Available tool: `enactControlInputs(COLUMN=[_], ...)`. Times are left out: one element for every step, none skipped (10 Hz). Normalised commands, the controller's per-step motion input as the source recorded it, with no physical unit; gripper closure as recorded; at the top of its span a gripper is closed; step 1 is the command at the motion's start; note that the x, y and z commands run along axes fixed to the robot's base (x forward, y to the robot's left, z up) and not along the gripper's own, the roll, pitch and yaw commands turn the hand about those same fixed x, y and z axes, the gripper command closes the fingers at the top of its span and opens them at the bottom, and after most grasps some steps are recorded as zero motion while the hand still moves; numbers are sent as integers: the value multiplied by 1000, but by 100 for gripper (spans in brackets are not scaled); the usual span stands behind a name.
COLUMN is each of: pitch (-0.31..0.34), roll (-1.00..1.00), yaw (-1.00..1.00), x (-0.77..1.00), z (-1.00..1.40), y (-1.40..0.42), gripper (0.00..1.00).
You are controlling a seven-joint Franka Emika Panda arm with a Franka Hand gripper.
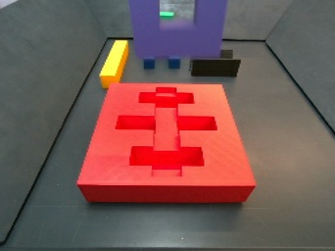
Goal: Pick up the purple object. Move up. Place the purple object on the fixture. Regrasp the purple object. Move to above the board. Insert the purple object.
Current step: Insert the purple object.
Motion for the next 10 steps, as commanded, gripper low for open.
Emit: enactControlInputs(pitch=[0,6,13,1,0,0,0,0,0,0], roll=[113,259,340,341,301,56,-20,-29,0,19], yaw=[229,71,0,0,0,80,234,269,214,51], x=[183,89,77,57,3,0,89,217,243,217], z=[-603,-606,-600,-640,-700,-520,-423,-377,-360,-309], y=[-703,-786,-837,-826,-723,-451,-271,-240,-203,-11], gripper=[100,100,100,100,100,100,100,100,100,100])
